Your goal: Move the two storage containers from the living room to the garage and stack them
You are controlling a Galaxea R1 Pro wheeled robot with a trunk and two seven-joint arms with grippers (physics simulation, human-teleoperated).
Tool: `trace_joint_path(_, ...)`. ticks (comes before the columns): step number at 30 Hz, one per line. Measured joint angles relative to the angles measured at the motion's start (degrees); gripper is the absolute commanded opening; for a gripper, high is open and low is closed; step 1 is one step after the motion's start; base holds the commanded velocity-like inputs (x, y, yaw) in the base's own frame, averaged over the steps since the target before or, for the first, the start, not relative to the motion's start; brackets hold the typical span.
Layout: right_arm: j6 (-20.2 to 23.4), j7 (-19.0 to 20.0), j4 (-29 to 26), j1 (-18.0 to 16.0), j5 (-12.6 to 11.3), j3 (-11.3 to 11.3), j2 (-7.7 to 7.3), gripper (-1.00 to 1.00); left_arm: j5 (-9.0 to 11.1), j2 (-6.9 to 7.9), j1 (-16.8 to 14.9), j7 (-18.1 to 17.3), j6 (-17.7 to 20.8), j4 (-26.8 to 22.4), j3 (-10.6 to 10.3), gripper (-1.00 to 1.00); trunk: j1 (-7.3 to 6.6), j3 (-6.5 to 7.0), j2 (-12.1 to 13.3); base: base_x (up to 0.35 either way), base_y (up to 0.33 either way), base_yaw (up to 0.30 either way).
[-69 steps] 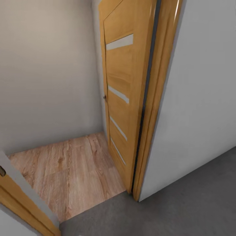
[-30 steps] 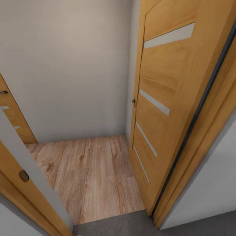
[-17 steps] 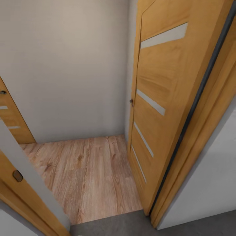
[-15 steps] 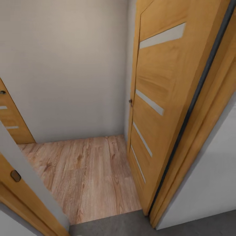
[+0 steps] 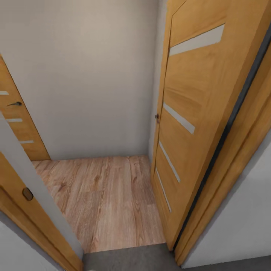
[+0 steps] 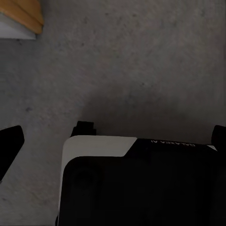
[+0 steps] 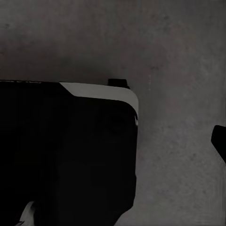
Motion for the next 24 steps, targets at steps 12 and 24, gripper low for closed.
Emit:
trace_joint_path(12, -0.1, 0.09, -0.01, 0.01, 0.14, 0.01, -0.03, 1.0, -0.29, 0.0, -0.01, -0.03, -0.01, -0.15, -0.14, 1.0, -0.03, 0.0, -0.01, 0.14, 0.0, 0.098)
trace_joint_path(24, -0.11, 0.09, 0.0, 0.01, 0.18, 0.05, -0.03, 1.0, -0.36, 0.0, -0.01, -0.03, -0.06, -0.16, -0.16, 1.0, -0.03, 0.0, -0.01, 0.311, 0.0, 0.001)
